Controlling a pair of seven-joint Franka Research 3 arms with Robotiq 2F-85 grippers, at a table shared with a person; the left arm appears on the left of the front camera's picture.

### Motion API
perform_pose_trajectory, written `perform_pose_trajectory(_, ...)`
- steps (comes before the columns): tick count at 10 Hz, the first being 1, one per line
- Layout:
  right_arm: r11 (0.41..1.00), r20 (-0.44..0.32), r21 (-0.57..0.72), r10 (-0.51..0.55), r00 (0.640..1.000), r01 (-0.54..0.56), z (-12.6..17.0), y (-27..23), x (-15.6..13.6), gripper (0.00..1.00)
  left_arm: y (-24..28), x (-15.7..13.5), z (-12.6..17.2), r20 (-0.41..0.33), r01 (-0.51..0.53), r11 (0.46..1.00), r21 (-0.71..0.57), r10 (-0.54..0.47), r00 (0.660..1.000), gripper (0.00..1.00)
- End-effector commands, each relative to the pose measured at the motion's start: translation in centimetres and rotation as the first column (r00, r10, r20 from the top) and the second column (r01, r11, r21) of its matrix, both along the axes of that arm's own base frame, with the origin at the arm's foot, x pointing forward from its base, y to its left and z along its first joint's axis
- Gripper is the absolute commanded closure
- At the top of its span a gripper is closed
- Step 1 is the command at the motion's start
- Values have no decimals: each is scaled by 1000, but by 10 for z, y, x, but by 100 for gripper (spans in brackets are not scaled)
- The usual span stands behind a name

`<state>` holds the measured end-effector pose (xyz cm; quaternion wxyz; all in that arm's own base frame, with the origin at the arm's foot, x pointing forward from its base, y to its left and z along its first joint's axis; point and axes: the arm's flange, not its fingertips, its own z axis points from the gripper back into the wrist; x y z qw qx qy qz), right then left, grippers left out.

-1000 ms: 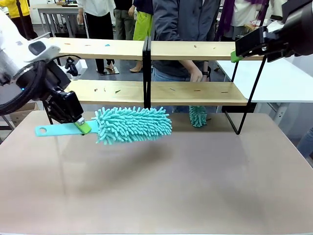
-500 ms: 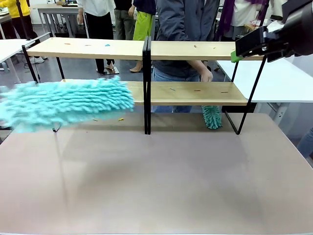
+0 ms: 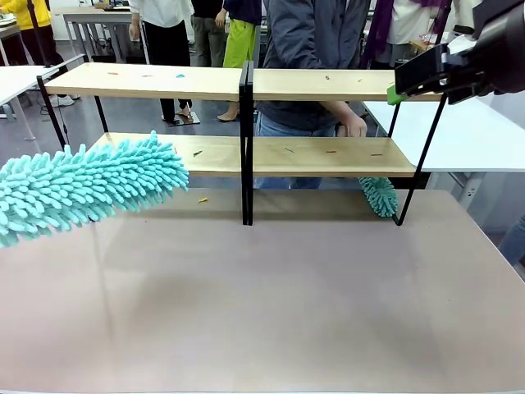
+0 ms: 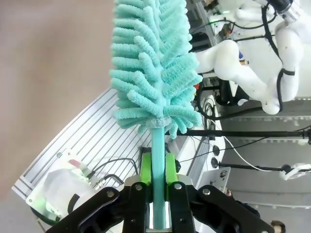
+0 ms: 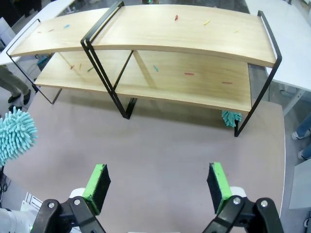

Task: Clean the shelves.
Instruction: Clean a randomly selected level of the Shelf with the Duster.

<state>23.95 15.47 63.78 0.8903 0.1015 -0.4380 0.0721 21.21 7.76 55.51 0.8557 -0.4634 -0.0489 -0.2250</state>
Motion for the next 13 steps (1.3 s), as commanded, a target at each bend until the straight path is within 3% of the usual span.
perform_pose_trajectory(1, 1000, -2, 3, 0, 1000, 0, 0, 0, 0, 0, 2, -2, 8, 10, 24, 1000, -13, -23, 1000, 88)
perform_pose_trajectory(4, 1000, -2, 3, 0, 1000, 0, 0, 0, 0, 0, -14, 5, 4, -4, 2, 1000, 11, -2, 1000, 88)
perform_pose_trajectory(9, 1000, -2, 3, 0, 1000, 0, 0, 0, 0, 0, -162, 24, 16, 81, -76, 987, 145, 64, 995, 88)
perform_pose_trajectory(10, 1000, -2, 3, 0, 1000, 0, 0, 0, 0, 0, -177, 27, 18, -63, -55, 978, 199, 68, 996, 88)
perform_pose_trajectory(11, 1000, -2, 3, 0, 1000, 0, 0, 0, 0, 0, -140, 25, 18, 66, -49, 990, 136, 41, 997, 88)
perform_pose_trajectory(12, 1000, -2, 3, 0, 1000, 0, 0, 0, 0, 0, -140, 25, 18, 66, -49, 990, 136, 41, 997, 88)
perform_pose_trajectory(13, 1000, -2, 3, 0, 1000, 0, 0, 0, 0, 0, -174, 24, 17, 30, -45, 982, 183, 40, 999, 88)
